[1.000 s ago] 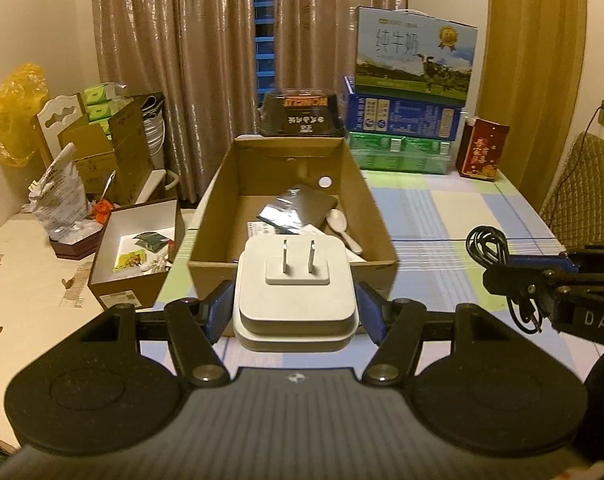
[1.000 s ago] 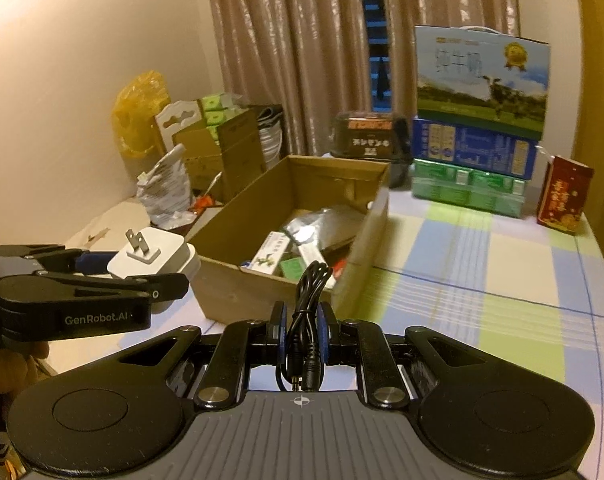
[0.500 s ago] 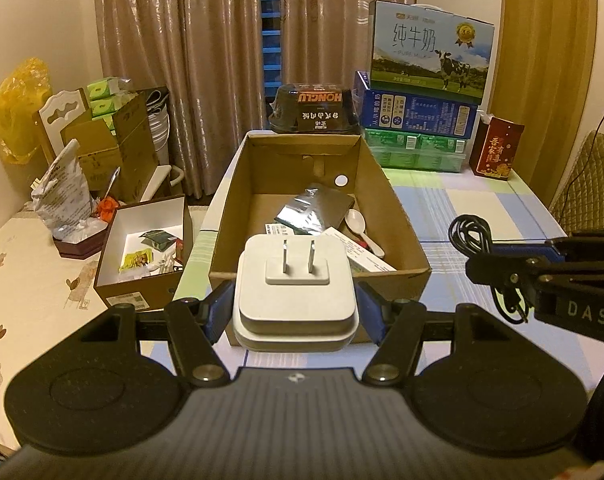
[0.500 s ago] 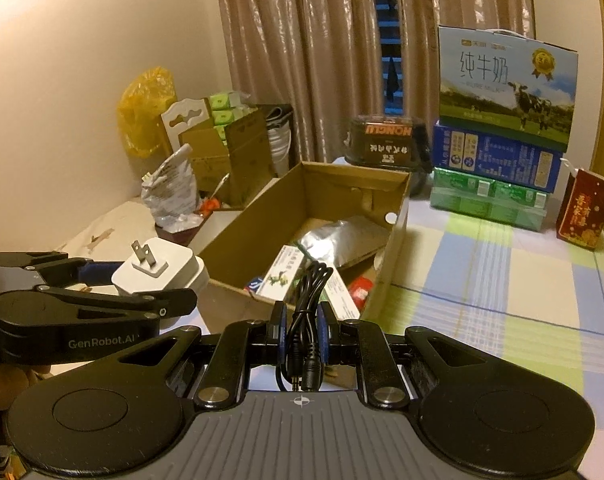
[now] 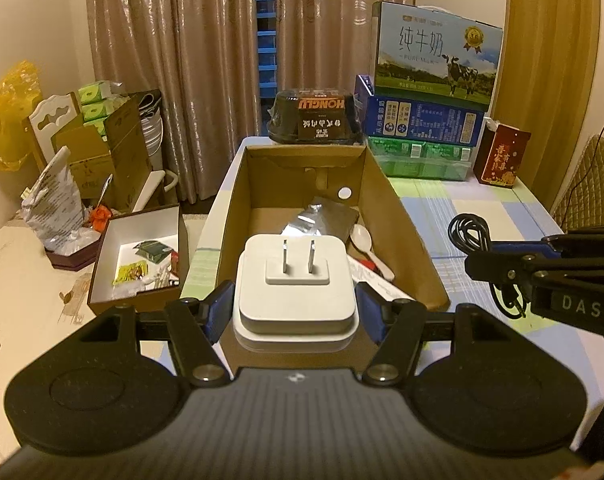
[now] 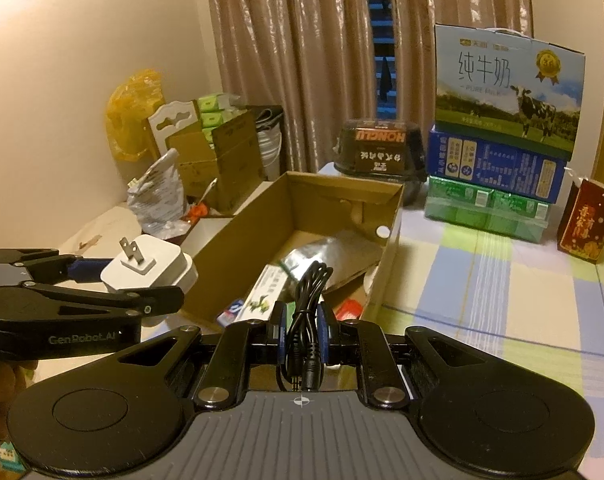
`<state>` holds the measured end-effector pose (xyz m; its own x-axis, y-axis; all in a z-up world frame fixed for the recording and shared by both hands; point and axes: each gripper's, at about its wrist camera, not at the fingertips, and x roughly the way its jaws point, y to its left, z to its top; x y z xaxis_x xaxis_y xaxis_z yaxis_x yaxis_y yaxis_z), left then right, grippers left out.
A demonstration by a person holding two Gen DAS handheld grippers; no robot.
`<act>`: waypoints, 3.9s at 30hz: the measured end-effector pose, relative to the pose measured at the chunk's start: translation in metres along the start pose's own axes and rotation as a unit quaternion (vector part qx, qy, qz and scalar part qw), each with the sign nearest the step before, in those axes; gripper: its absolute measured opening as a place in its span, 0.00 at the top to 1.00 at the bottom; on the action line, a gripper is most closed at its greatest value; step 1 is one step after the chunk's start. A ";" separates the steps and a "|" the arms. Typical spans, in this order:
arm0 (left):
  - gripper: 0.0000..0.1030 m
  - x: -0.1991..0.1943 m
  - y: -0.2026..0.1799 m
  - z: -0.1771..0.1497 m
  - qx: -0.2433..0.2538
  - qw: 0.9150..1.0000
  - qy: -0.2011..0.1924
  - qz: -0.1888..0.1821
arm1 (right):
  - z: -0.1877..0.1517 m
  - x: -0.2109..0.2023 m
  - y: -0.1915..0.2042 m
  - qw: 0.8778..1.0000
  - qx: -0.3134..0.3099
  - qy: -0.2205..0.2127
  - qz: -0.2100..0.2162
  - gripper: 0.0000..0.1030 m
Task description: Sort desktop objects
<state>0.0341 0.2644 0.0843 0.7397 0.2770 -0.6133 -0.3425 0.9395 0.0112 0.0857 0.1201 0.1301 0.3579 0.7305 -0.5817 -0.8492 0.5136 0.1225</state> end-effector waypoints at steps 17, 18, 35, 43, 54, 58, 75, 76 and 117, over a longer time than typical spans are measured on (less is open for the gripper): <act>0.41 0.079 0.013 0.046 0.016 1.000 0.008 -0.015 | 0.036 0.068 -0.025 1.000 0.003 0.009 -0.010 0.88; 0.41 0.084 0.013 0.047 0.016 1.000 0.010 -0.016 | 0.036 0.072 -0.027 1.000 0.003 0.011 -0.011 0.88; 0.36 0.131 0.011 0.051 0.017 1.000 0.018 -0.016 | 0.043 0.101 -0.043 1.000 0.003 0.015 -0.012 0.88; 0.36 0.127 0.018 0.050 0.010 1.000 0.014 -0.007 | 0.053 0.109 -0.039 1.000 -0.003 0.012 0.005 0.88; 0.23 0.107 0.024 0.036 -0.009 1.000 0.002 -0.008 | 0.052 0.084 -0.057 0.999 0.022 -0.024 0.000 0.38; 0.15 0.090 0.022 0.030 -0.019 1.000 -0.007 -0.008 | 0.045 0.061 -0.062 0.999 0.033 -0.028 -0.008 0.30; 0.01 -0.004 0.016 0.005 -0.031 0.999 -0.021 0.013 | -0.008 -0.020 0.001 0.999 0.042 0.010 -0.001 0.02; 0.01 -0.010 0.017 0.002 -0.035 0.999 -0.023 0.015 | -0.011 -0.023 0.004 0.999 0.042 0.014 0.001 0.02; 0.01 -0.089 -0.014 -0.058 -0.057 0.998 0.008 0.037 | -0.067 -0.088 0.024 0.997 0.039 0.045 -0.045 0.02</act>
<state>-0.0604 0.2150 0.0929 0.7011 0.3397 -0.6270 -0.4595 0.8876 -0.0330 0.0078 0.0379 0.1300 0.3923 0.6383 -0.6623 -0.7812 0.6114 0.1265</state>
